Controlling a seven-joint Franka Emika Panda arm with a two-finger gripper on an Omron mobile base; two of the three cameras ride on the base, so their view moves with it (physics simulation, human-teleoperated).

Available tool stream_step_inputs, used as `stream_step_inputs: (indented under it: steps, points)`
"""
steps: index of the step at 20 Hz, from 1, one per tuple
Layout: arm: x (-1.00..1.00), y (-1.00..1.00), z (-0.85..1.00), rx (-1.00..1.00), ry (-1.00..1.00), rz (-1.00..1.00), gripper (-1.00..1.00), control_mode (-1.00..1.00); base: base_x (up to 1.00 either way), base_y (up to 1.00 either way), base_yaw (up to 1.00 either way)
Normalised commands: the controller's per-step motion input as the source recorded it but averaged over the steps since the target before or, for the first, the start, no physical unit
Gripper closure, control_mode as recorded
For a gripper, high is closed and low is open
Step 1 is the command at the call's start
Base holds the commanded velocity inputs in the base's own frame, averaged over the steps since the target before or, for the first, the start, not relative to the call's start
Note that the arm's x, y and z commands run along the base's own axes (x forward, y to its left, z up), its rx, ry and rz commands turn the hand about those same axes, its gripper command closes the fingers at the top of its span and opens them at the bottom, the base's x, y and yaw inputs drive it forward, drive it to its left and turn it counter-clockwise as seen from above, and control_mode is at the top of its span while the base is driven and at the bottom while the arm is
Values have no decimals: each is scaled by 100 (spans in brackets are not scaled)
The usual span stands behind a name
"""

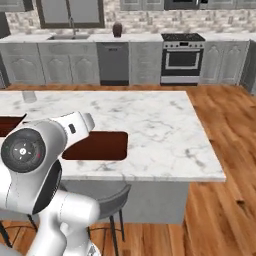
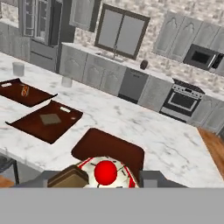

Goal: Take the donut and cupcake from the fridge and place them on the empty tray on the dining counter.

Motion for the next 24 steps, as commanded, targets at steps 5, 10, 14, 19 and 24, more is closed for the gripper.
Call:
stream_step_inputs:
  steps: [5,10,14,19,24]
  points:
    - [0,0,0,0,0,0,100,100,83,-1,59]
    - [0,0,0,0,0,0,100,100,64,-3,48]
    - [0,0,0,0,0,0,100,100,28,0,8]
    - [51,-5,-5,1,1,5,100,-100,19,0,0]
    - [94,-31,-26,1,3,13,100,-100,0,0,0]
